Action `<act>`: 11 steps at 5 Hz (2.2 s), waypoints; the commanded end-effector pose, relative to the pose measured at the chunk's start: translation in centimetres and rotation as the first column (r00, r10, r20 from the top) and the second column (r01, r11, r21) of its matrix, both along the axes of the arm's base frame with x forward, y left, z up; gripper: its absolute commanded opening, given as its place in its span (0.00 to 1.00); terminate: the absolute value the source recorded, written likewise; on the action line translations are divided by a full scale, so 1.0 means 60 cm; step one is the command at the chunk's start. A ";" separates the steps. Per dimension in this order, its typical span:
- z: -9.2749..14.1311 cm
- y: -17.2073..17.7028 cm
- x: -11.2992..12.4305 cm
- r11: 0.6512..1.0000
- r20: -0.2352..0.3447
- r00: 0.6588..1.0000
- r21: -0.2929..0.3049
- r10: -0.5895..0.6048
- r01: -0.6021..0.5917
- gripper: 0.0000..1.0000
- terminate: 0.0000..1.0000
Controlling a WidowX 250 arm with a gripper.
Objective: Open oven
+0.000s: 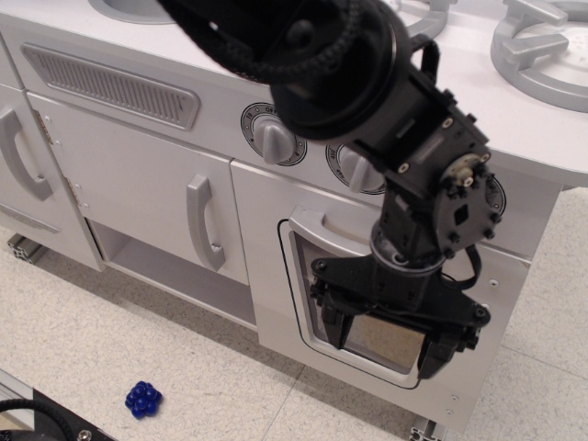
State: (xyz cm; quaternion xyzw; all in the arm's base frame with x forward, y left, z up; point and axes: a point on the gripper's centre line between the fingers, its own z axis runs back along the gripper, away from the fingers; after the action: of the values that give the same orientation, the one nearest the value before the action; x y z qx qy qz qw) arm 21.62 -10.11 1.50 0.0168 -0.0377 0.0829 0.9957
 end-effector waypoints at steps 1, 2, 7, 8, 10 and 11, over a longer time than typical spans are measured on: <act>-0.013 0.085 -0.002 0.940 0.073 0.938 -0.054 0.340 -0.336 1.00 0.00; -0.016 0.125 -0.004 0.846 0.115 0.838 -0.065 0.533 -0.529 1.00 0.00; -0.012 0.183 0.079 0.320 -0.057 0.376 -0.417 0.925 -0.851 1.00 0.00; -0.014 0.178 0.092 0.289 -0.085 0.356 -0.427 0.931 -0.857 1.00 0.00; -0.034 0.154 0.107 0.274 -0.107 0.352 -0.436 0.930 -0.857 1.00 0.00; -0.040 0.146 0.107 0.279 -0.097 0.358 -0.455 0.929 -0.846 1.00 0.00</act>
State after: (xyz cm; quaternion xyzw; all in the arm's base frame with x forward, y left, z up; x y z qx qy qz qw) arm 28.28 -1.09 -1.20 -0.1875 -0.0860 0.6368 0.7430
